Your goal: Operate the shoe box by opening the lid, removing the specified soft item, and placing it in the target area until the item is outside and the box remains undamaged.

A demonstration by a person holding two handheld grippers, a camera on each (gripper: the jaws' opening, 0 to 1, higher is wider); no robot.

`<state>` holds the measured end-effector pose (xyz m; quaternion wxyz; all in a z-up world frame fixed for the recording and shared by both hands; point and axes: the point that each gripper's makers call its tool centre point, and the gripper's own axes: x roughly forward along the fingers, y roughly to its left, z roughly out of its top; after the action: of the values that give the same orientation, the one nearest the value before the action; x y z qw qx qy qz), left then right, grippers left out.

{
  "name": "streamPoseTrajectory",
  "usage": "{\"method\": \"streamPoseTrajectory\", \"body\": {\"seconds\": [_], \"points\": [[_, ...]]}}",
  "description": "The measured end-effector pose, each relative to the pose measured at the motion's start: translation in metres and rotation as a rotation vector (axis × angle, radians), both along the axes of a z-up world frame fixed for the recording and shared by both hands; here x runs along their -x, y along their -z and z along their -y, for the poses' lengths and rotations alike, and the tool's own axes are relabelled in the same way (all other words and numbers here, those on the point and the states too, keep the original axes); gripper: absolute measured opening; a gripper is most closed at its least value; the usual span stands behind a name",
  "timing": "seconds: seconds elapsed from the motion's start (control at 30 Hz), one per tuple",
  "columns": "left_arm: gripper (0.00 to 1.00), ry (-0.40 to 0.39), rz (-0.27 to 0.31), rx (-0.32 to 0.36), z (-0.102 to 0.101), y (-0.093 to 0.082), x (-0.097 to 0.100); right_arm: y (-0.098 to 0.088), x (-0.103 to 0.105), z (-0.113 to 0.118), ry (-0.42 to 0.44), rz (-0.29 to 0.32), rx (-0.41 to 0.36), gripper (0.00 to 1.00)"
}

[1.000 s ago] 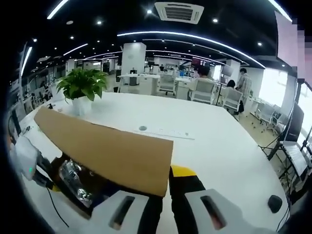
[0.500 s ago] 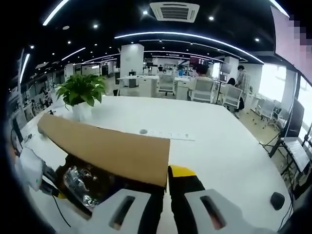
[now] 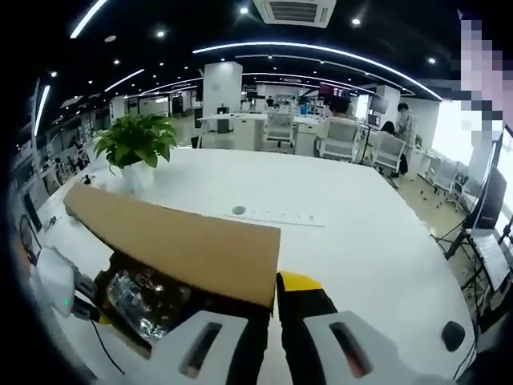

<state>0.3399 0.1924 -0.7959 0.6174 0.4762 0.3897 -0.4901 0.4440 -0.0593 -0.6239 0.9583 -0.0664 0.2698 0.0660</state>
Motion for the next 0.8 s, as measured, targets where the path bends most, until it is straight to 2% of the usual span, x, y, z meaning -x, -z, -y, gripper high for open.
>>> {"method": "streamPoseTrajectory", "body": {"seconds": [0.13, 0.17, 0.27, 0.47, 0.57, 0.6, 0.63, 0.7, 0.77, 0.8], "points": [[0.06, -0.005, -0.014, -0.012, 0.0, 0.0, 0.0, -0.002, -0.004, 0.0, -0.015, -0.008, 0.013, 0.0], [0.06, -0.021, -0.028, -0.011, 0.0, 0.0, 0.0, -0.002, -0.005, 0.001, -0.014, -0.007, 0.006, 0.0], [0.06, -0.019, -0.024, -0.011, -0.001, 0.0, 0.001, -0.004, -0.009, 0.001, -0.001, -0.025, -0.026, 0.0], [0.06, -0.019, -0.017, -0.007, -0.001, 0.0, 0.0, -0.001, -0.011, -0.001, -0.032, -0.034, 0.016, 0.0], [0.06, -0.019, -0.02, -0.007, -0.001, 0.0, 0.0, 0.006, -0.004, -0.001, -0.061, -0.093, 0.067, 0.0], [0.06, -0.019, -0.018, -0.006, 0.0, 0.0, 0.0, 0.003, -0.003, -0.002, -0.097, -0.079, 0.139, 0.0], [0.06, -0.018, -0.017, -0.007, 0.0, 0.0, 0.0, 0.003, -0.003, -0.003, -0.107, -0.072, 0.157, 0.0], [0.06, -0.016, -0.013, -0.007, 0.0, 0.0, 0.0, 0.005, -0.005, 0.001, -0.081, -0.071, 0.124, 0.0], [0.06, -0.007, -0.013, -0.008, 0.0, 0.0, 0.001, 0.006, -0.01, 0.007, -0.023, -0.081, 0.026, 0.0], [0.06, -0.006, -0.015, -0.01, 0.0, 0.0, 0.001, 0.005, -0.009, 0.007, -0.018, -0.084, 0.014, 0.0]]}}
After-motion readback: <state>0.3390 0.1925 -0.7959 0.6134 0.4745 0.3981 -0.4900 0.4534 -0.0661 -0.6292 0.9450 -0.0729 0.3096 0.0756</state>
